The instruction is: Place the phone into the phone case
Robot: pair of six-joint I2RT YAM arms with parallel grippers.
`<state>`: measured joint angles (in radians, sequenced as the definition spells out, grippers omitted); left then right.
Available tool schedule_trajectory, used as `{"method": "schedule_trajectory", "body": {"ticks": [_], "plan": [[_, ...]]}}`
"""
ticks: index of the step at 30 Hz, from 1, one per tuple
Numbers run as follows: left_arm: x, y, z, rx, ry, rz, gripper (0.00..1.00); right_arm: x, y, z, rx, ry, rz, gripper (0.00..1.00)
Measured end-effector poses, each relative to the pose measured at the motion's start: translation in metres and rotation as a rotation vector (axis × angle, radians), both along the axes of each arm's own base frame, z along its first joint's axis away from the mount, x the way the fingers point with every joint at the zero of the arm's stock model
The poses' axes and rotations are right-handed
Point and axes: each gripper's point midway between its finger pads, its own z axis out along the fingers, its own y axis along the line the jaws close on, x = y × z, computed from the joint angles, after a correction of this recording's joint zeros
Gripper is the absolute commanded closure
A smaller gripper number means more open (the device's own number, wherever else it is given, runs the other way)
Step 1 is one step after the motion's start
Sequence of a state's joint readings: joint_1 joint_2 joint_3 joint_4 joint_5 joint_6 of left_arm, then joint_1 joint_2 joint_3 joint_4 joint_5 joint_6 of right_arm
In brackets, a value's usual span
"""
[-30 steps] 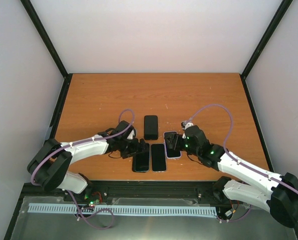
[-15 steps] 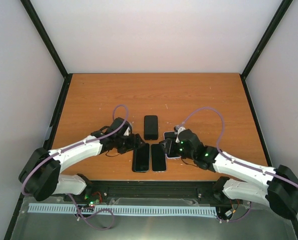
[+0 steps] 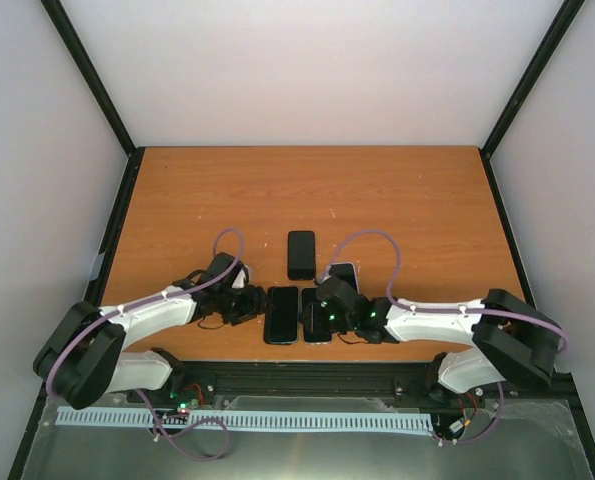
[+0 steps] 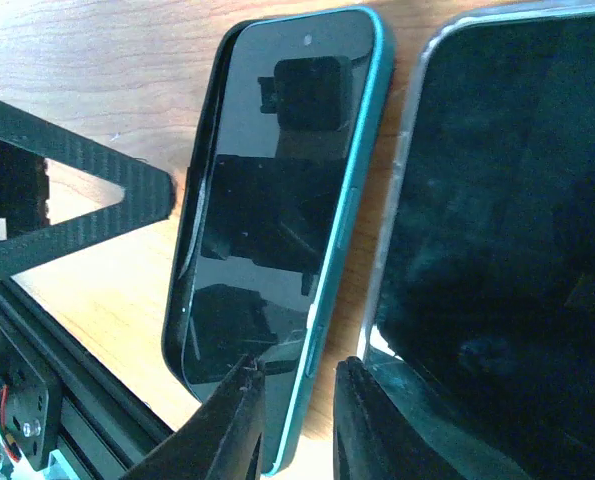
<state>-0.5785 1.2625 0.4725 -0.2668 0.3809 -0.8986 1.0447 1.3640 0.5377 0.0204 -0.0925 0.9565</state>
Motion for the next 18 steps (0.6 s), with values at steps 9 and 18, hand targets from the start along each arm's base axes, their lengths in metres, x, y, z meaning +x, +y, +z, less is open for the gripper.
{"method": "schedule_trajectory", "body": {"ticks": [9,18], "plan": [[-0.011,-0.011,-0.001,-0.099,-0.001,-0.049,0.46,0.003,0.018,-0.008,-0.001,0.023,-0.002,0.84],[-0.021,-0.013,-0.002,-0.147,-0.001,-0.072,0.54,0.005,0.020,-0.021,-0.032,0.042,-0.013,0.88]]}}
